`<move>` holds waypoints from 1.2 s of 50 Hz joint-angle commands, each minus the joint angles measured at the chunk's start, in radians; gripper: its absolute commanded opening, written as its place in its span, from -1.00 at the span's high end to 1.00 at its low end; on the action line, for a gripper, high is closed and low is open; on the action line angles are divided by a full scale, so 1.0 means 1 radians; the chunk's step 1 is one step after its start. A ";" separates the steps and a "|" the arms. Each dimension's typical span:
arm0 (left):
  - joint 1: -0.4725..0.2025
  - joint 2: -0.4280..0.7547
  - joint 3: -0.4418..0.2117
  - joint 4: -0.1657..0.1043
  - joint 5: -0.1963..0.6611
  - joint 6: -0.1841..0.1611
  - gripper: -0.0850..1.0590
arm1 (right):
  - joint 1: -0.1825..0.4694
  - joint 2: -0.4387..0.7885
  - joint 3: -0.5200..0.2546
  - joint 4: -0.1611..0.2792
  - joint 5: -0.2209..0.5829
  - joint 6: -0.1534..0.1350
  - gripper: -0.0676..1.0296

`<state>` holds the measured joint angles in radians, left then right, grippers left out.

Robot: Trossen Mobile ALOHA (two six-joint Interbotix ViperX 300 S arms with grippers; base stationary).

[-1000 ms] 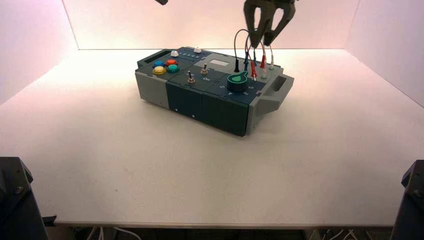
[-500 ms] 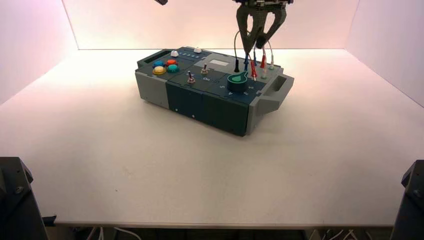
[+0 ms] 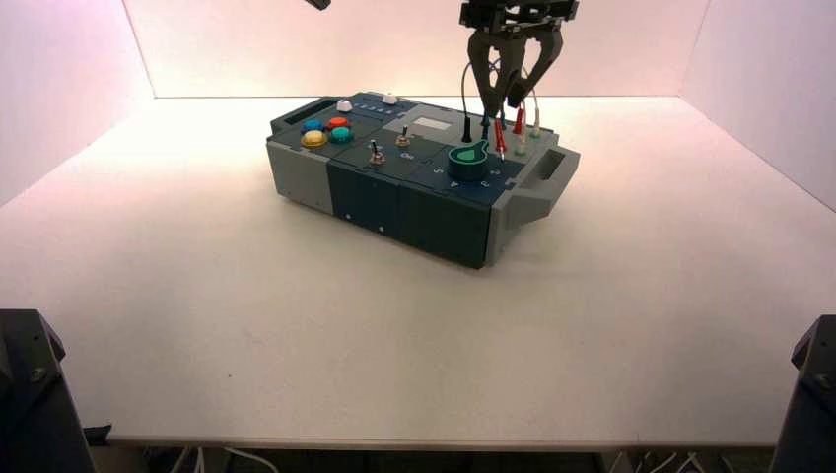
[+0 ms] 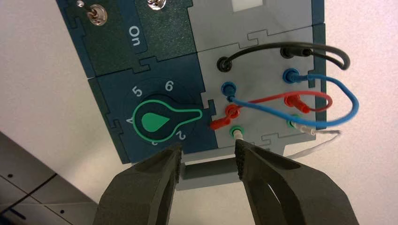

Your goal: Insert the red wire.

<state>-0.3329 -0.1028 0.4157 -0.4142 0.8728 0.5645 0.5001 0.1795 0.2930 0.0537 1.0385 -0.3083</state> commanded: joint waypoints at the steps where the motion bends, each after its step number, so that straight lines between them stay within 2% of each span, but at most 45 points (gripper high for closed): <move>1: 0.002 -0.026 -0.026 -0.002 -0.003 0.009 0.91 | -0.005 -0.005 -0.035 -0.006 -0.003 -0.003 -0.21; 6: 0.002 -0.026 -0.028 -0.002 -0.003 0.009 0.91 | -0.006 0.015 -0.044 -0.012 -0.005 -0.005 -0.13; 23: 0.002 -0.026 -0.028 -0.002 -0.003 0.009 0.91 | -0.032 0.074 -0.095 -0.018 0.032 -0.014 -0.12; 47: 0.002 -0.026 -0.028 -0.002 -0.003 0.008 0.91 | -0.034 0.124 -0.112 -0.020 0.074 -0.020 -0.04; 60: 0.002 -0.028 -0.028 -0.002 -0.003 0.008 0.91 | -0.031 0.129 -0.117 -0.015 0.075 -0.021 0.13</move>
<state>-0.3329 -0.1012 0.4157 -0.4142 0.8728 0.5645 0.4725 0.3298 0.2056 0.0337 1.1106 -0.3237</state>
